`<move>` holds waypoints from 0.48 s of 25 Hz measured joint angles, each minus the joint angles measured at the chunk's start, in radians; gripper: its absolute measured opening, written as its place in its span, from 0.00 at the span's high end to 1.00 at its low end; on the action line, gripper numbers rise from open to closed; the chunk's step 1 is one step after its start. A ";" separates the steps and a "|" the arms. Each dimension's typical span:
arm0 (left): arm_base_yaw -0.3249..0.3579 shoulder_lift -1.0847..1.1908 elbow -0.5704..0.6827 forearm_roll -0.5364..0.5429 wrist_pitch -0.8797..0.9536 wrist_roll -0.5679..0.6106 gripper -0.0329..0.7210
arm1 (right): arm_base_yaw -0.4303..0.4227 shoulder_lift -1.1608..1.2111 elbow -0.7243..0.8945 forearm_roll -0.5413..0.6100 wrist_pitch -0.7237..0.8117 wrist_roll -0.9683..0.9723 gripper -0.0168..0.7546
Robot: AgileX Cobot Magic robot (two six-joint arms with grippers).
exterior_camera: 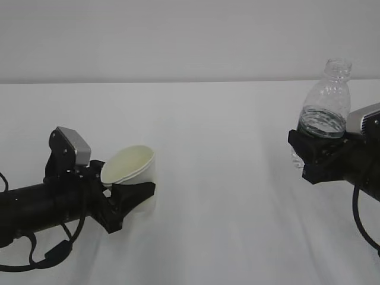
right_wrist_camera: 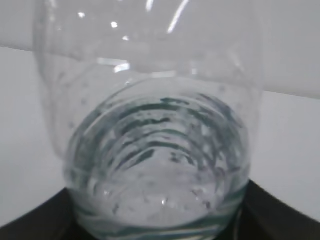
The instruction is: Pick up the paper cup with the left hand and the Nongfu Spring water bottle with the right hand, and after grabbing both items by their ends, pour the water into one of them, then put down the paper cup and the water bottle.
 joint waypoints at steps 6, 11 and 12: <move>-0.022 0.000 -0.039 0.093 0.000 -0.093 0.39 | 0.000 0.000 0.000 -0.014 0.000 0.001 0.41; -0.022 0.000 -0.085 0.214 0.000 -0.187 0.39 | 0.000 0.000 0.000 -0.027 0.000 0.002 0.41; -0.023 0.000 -0.096 0.240 0.000 -0.204 0.39 | 0.000 0.000 0.000 -0.029 0.000 0.002 0.41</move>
